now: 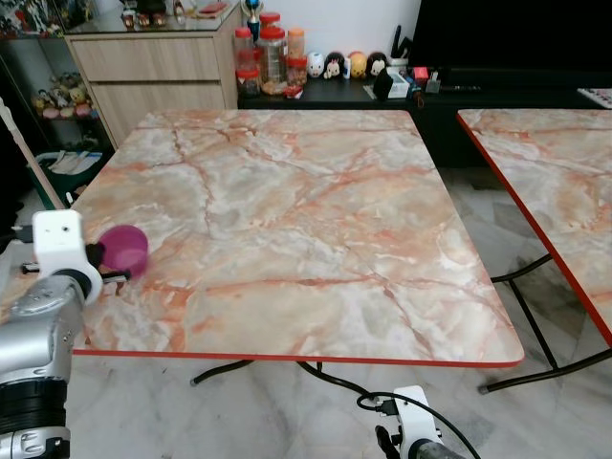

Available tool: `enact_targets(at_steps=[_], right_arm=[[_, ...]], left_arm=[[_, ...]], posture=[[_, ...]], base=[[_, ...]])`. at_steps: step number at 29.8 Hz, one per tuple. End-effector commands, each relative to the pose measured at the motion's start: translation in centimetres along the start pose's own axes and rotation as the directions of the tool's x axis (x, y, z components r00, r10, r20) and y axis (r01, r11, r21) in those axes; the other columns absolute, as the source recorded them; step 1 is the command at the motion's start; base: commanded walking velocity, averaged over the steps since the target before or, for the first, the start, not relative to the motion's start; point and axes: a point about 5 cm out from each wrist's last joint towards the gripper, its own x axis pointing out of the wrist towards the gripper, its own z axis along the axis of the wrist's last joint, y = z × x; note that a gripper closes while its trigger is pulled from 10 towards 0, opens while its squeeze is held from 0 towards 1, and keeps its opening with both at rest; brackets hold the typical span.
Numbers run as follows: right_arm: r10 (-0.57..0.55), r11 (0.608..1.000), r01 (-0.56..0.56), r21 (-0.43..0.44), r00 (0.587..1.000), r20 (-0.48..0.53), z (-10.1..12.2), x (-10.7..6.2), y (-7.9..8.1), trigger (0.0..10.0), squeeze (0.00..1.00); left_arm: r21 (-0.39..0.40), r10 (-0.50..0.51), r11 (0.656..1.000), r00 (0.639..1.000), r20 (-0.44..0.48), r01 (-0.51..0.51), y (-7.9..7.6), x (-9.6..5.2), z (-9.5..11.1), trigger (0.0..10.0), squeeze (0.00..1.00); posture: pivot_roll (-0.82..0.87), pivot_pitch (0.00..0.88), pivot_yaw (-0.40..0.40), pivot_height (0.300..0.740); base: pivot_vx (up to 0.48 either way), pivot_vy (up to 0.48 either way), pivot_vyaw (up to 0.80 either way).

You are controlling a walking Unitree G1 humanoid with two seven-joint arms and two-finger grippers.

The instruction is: Setting the table

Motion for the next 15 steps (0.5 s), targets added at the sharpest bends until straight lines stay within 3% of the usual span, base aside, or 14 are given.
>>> enact_targets(at_steps=[1,7,10,11,12,14,15], right_arm=[[0.001,1.000,-0.001,0.007,1.000,0.000,0.1,0.0,0.0,10.0,0.00],[0.002,1.000,-0.002,0.007,1.000,0.000,0.1,0.0,0.0,10.0,0.00],[0.003,1.000,-0.003,0.008,1.000,0.000,0.1,0.0,0.1,10.0,0.00],[0.004,1.000,-0.004,0.008,1.000,-0.001,0.1,0.0,0.1,10.0,0.00],[0.004,1.000,-0.004,0.009,1.000,-0.002,0.0,0.0,0.1,10.0,0.00],[0.005,1.000,-0.005,0.010,1.000,-0.003,0.0,0.0,0.1,10.0,0.00],[0.006,1.000,-0.005,0.010,1.000,-0.005,-0.1,0.0,0.2,10.0,0.00]], left_arm=[[-0.026,0.015,1.000,0.999,0.045,-0.014,0.2,0.0,0.7,0.0,0.00],[-0.077,0.143,0.988,0.978,0.154,-0.133,2.0,-0.4,2.0,0.0,0.00],[-0.091,0.278,0.960,0.937,0.213,-0.264,4.0,-1.0,2.7,0.0,0.00],[-0.049,0.362,0.932,0.905,0.224,-0.360,5.4,-1.4,2.8,0.0,0.00],[0.004,0.407,0.908,0.884,0.230,-0.419,6.3,-1.7,2.6,9.8,0.00],[0.085,0.465,0.864,0.851,0.245,-0.496,7.5,-2.2,2.4,10.0,0.00],[0.125,0.515,0.824,0.823,0.239,-0.552,8.7,-2.7,1.9,10.0,0.00]], posture=[[0.06,0.000,-0.016,0.732],[0.06,0.000,-0.015,0.732],[0.06,0.000,-0.014,0.732],[0.06,0.000,-0.013,0.732],[0.07,0.000,-0.012,0.732],[0.07,0.000,-0.010,0.732],[0.07,0.000,-0.008,0.732]], base=[[0.000,0.000,0.00],[0.000,0.000,0.00],[0.000,0.000,0.00],[0.000,0.000,0.00],[0.000,0.000,0.00],[0.000,0.000,0.00],[0.000,0.000,0.00]])
